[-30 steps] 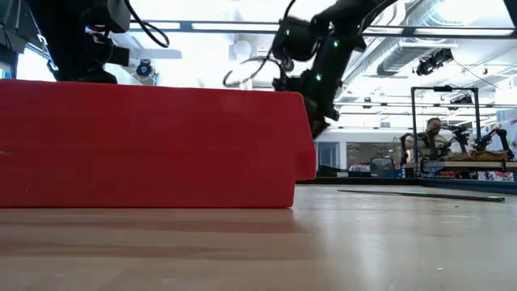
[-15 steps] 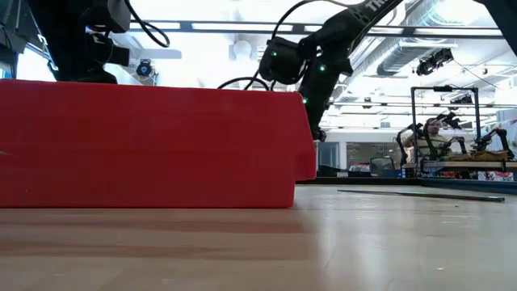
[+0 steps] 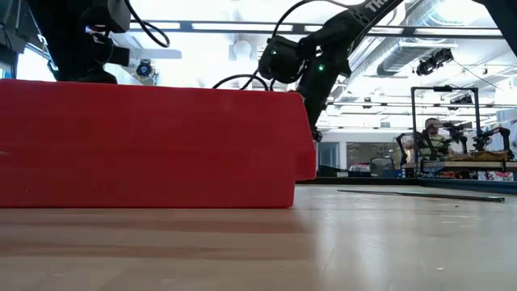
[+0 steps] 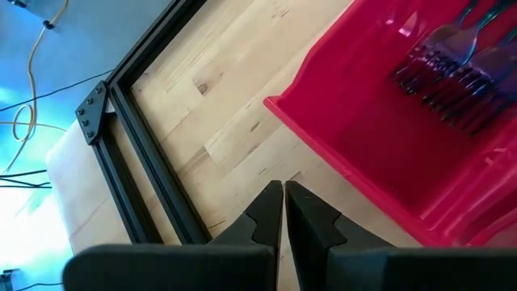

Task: Sort silverware
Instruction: Adjust the red bins, then put the purple table knife into the bottom red bin

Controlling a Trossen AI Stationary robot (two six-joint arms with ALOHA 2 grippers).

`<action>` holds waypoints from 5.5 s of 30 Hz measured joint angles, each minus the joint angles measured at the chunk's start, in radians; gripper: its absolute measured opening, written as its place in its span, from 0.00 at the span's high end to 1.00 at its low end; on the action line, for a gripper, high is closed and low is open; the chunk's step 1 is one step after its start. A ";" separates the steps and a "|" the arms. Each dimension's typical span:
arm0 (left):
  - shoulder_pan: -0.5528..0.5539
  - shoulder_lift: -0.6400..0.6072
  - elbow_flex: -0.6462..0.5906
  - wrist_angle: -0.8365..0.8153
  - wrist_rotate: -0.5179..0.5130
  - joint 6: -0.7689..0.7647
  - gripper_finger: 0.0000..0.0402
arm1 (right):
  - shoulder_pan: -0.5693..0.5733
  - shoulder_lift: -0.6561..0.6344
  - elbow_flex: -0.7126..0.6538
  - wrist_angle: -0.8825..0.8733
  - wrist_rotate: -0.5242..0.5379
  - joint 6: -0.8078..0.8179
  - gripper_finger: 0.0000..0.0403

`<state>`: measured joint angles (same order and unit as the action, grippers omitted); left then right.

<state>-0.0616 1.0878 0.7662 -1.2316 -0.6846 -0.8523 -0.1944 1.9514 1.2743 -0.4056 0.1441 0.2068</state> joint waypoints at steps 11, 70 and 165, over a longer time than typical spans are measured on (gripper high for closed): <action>0.000 0.000 0.000 -0.001 0.015 -0.008 1.00 | 0.000 -0.027 0.000 -0.038 0.116 -0.046 0.67; -0.418 0.278 0.382 0.318 -0.153 0.200 1.00 | 0.342 -0.517 -0.709 -0.203 0.057 0.538 0.96; -0.026 1.509 1.245 0.949 0.572 0.836 1.00 | 0.305 -0.763 -1.081 0.539 -0.314 0.662 0.51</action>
<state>-0.0880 2.5965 2.0109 -0.2829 -0.1127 -0.0166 0.1104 1.1885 0.1936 0.1330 -0.1704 0.8689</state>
